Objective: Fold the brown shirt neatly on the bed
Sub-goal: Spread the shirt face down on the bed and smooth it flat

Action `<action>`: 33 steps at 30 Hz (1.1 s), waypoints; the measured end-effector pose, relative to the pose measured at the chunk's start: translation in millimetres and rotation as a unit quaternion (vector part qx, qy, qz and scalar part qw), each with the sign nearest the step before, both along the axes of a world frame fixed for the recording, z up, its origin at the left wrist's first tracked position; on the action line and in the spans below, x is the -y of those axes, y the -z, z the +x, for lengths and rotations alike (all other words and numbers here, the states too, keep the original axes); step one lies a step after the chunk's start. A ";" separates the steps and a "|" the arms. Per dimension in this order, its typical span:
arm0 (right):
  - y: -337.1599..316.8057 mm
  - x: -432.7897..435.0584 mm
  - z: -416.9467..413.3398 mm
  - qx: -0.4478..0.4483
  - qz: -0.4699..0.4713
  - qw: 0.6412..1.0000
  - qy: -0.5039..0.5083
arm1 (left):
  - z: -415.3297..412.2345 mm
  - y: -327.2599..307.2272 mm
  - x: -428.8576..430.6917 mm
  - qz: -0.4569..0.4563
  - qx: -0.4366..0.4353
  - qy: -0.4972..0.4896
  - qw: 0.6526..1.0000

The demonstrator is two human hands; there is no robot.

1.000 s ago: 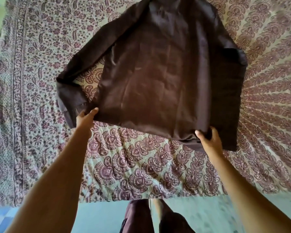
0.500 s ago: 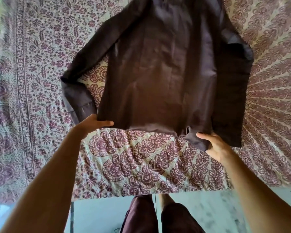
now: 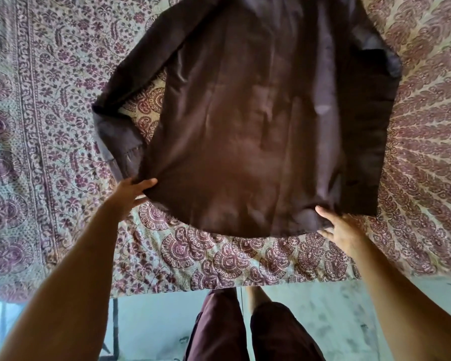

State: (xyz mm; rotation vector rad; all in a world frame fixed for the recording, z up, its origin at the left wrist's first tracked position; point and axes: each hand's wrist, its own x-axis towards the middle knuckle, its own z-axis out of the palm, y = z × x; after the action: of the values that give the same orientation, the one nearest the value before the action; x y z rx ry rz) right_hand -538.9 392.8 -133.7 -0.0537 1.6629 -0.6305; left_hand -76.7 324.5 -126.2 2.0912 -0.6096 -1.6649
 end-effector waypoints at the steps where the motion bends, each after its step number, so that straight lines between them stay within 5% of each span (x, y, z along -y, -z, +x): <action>1: 1.8 -6.0 2.7 0.003 0.004 1.000 0.005 | -3.0 0.2 -4.7 -0.005 -0.015 -0.027 0.999; 7: 17.0 -18.7 13.0 -0.159 0.007 0.985 0.067 | -1.3 15.1 -25.4 -0.029 0.031 -0.174 0.984; 12: 26.0 -18.3 19.0 -0.296 0.038 0.954 0.036 | -1.9 26.5 -33.0 -0.015 0.115 -0.193 0.974; 18: 20.6 -1.7 14.3 -0.363 -0.014 0.925 0.111 | -6.0 27.2 -25.9 -0.056 0.236 -0.109 0.964; 26: 21.1 -5.5 -3.6 -0.270 -0.035 0.944 0.185 | -15.2 38.1 -22.9 -0.087 0.289 -0.015 0.953; 33: 21.5 -9.5 -24.3 -0.465 0.013 0.883 0.055 | -35.0 31.0 -25.2 -0.093 0.369 -0.054 0.923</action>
State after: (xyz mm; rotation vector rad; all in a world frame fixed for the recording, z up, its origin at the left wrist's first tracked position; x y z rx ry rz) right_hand -563.2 402.4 -155.2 -0.2806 2.6198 -0.7199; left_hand -111.7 349.7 -157.2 2.5187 -0.8065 -0.6769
